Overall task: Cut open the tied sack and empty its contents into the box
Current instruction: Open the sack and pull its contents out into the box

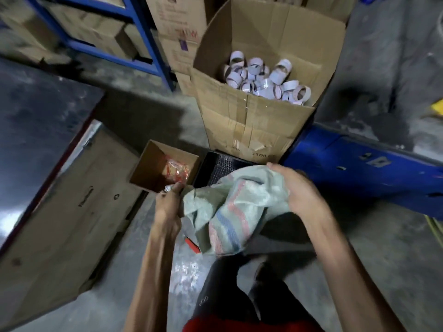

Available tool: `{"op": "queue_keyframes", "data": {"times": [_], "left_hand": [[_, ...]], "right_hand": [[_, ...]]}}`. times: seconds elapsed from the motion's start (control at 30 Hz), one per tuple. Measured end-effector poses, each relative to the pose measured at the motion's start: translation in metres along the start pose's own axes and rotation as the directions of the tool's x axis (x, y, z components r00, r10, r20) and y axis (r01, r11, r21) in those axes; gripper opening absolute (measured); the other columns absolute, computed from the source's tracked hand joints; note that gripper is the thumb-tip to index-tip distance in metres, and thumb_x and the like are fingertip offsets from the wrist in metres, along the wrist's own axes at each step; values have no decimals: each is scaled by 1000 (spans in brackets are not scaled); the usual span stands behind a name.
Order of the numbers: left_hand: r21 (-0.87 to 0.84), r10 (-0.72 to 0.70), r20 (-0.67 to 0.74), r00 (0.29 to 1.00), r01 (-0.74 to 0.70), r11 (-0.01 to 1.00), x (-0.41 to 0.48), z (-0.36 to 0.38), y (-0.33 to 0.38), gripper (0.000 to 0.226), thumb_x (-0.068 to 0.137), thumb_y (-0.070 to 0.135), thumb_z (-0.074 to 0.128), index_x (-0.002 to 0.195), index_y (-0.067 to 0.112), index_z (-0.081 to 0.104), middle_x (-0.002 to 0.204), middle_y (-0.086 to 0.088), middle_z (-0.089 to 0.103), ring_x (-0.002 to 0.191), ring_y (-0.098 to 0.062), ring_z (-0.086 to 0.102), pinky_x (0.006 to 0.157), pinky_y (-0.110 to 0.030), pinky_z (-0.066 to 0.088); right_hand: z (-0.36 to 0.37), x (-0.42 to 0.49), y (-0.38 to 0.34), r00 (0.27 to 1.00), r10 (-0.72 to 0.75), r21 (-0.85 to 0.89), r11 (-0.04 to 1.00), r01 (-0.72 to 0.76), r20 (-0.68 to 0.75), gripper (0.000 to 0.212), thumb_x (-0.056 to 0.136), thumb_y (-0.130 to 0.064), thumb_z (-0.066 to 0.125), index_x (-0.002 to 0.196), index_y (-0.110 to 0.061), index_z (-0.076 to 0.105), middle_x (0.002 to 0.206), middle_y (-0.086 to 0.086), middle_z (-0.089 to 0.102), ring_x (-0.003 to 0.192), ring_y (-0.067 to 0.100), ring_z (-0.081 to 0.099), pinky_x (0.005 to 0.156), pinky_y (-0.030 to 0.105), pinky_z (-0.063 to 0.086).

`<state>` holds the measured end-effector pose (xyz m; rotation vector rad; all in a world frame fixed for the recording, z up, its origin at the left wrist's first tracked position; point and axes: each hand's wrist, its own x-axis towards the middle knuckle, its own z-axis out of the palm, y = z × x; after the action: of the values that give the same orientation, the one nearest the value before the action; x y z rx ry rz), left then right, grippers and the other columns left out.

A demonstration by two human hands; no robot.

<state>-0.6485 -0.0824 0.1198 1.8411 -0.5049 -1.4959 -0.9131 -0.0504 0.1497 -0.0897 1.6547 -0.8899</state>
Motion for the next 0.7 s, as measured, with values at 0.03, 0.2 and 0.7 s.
{"op": "queue_keyframes", "data": {"times": [0.03,0.2,0.7], "left_hand": [[-20,17,16,1000,-16,1000,5,-3,16,23,96,6,61,73,9,65,49,4,68,51,-13,66,44,-19,52],[-80,77,78,994,-71,994,8,-3,73,21,96,8,62,75,10,63,64,-6,70,44,-10,67,44,-19,54],[-41,-83,166,983,91,995,-1,-10,60,17,85,0,66,100,6,69,104,-18,69,75,-26,70,55,-31,64]], "right_hand": [[1,-7,-13,999,-3,-17,1000,4,45,56,58,-40,87,104,-10,77,103,16,78,90,33,75,86,43,60],[-7,-29,-31,964,-114,-59,990,132,240,23,80,17,65,97,5,74,85,18,76,74,28,74,70,33,61],[-68,30,25,896,-330,-452,875,173,-296,37,107,-22,39,132,1,53,137,26,57,123,40,56,104,45,46]]}}
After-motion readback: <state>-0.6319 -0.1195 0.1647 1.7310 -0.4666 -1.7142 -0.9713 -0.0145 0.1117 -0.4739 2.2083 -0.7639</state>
